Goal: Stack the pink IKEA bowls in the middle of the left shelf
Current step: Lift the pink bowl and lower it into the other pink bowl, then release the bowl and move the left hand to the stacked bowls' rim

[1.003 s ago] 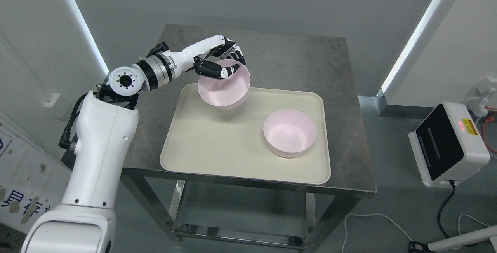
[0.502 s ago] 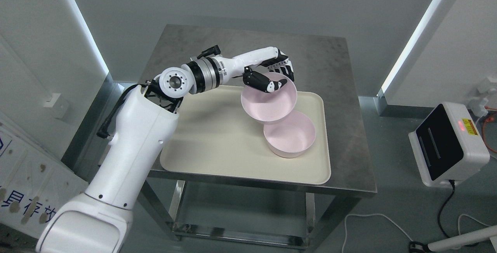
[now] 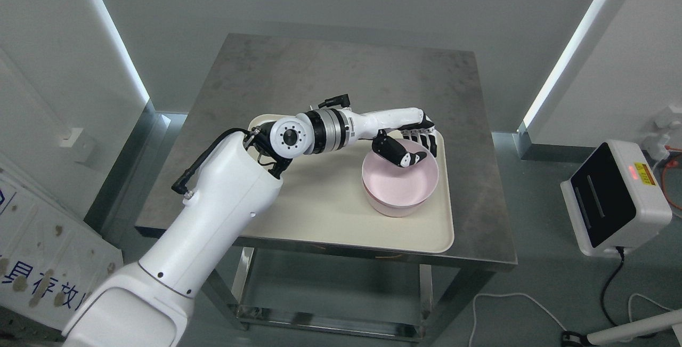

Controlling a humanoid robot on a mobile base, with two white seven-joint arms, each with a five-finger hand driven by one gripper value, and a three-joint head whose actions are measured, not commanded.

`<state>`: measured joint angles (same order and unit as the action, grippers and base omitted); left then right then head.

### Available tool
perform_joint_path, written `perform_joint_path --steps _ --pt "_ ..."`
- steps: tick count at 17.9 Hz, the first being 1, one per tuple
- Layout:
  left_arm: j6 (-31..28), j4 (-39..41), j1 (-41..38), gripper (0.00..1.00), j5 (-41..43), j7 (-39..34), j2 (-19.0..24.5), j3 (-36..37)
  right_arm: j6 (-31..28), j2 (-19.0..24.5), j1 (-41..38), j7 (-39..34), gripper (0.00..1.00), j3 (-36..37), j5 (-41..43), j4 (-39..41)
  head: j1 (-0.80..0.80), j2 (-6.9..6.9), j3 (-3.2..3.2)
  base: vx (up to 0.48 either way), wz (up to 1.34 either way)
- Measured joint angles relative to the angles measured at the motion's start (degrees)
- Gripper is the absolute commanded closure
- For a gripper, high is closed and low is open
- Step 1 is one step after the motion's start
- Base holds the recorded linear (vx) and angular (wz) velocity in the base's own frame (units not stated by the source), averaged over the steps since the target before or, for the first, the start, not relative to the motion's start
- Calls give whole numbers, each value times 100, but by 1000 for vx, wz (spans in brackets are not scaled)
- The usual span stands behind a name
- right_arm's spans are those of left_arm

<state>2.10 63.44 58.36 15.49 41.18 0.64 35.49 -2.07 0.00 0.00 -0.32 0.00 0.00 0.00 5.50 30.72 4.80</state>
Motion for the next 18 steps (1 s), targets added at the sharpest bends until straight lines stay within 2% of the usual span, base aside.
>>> perform_joint_path --steps 1,2,5,9,13,15,18 --pt "0 2 1 47 -4 -1 -5 47 0 0 0 0 0 0 0 0 0 0 0 0 0" --pt "-4 4 0 44 -6 17 -12 88 0 0 0 0 0 0 0 0 0 0 0 0 0" --pt "-37 23 0 43 -20 27 -23 114 0 0 0 0 0 0 0 0 0 0 0 0 0" --pt "57 124 0 43 -189 29 -36 -193 0 0 0 0 0 0 0 0 0 0 0 0 0" --pt "75 409 -45 44 -925 42 -45 -752 0 0 0 0 0 0 0 0 0 0 0 0 0" --pt "39 632 -193 42 -1316 98 -47 -986 0 0 0 0 0 0 0 0 0 0 0 0 0" --pt "13 1086 -656 16 -1732 224 -52 -1200 0 0 0 0 0 0 0 0 0 0 0 0 0"
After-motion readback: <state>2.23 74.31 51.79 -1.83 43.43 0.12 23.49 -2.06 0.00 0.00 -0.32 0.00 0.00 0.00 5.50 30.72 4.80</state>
